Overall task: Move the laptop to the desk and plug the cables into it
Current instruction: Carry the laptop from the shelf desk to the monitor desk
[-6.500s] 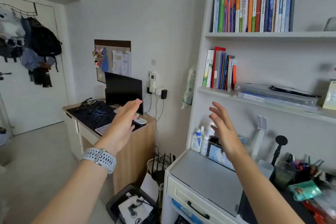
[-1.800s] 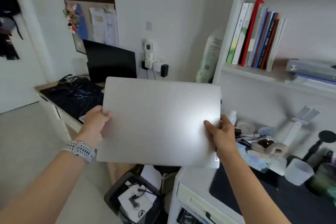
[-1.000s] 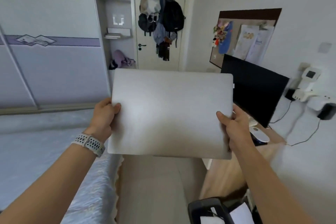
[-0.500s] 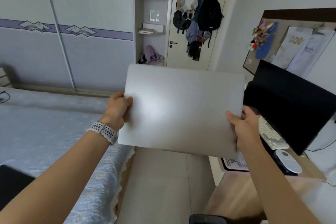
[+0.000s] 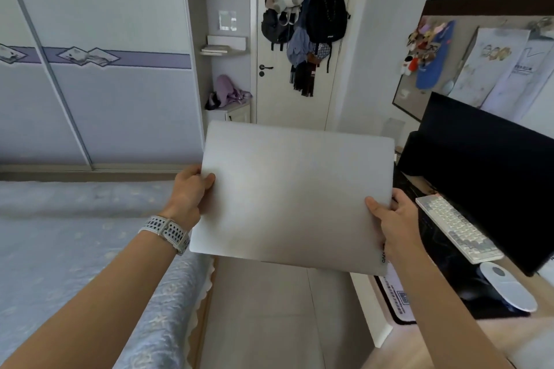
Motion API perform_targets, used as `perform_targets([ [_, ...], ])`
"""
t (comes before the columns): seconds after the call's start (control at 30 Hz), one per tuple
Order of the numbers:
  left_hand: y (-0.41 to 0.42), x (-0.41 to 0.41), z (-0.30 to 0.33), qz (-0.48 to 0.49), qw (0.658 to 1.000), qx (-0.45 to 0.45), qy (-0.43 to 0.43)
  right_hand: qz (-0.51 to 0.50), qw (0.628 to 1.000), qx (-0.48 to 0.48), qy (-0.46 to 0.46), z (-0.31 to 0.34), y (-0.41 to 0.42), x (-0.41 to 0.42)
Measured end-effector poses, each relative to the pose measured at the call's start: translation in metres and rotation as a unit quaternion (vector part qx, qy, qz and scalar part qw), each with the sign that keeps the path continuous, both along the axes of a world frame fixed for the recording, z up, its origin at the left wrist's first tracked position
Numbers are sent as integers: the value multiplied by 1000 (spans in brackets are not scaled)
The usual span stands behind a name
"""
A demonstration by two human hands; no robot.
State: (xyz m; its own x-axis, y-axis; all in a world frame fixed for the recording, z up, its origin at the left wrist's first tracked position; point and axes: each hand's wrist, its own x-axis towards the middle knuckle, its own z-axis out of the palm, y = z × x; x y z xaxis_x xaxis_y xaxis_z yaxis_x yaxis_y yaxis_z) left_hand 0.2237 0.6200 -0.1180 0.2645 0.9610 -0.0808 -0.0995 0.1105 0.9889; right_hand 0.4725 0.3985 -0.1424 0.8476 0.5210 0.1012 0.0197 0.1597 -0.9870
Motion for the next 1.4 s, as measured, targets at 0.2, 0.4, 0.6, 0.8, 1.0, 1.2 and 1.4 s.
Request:
perform_targets([
  [0.2, 87, 41, -1, -47, 998, 6, 28, -43, 999, 1, 11, -4, 62, 21],
  [0.4, 146, 89, 1, -79, 996, 4, 38, -64, 998, -14, 5, -3, 110, 61],
  [0.6, 194, 149, 3, -67, 997, -13, 26, -67, 998, -21, -6, 0, 164, 116],
  [0.8, 249, 218, 8, -60, 998, -10, 34, -61, 998, -11, -4, 5, 221, 189],
  [1.0, 298, 273, 16, -51, 998, 13, 41, -53, 999, -1, 4, 16, 269, 247],
  [1.2, 349, 311, 9, -74, 996, 8, 47, -65, 998, -2, 7, 14, 313, 280],
  [1.4, 415, 364, -6, -120, 991, -7, 63, -120, 992, -28, 17, -4, 359, 309],
])
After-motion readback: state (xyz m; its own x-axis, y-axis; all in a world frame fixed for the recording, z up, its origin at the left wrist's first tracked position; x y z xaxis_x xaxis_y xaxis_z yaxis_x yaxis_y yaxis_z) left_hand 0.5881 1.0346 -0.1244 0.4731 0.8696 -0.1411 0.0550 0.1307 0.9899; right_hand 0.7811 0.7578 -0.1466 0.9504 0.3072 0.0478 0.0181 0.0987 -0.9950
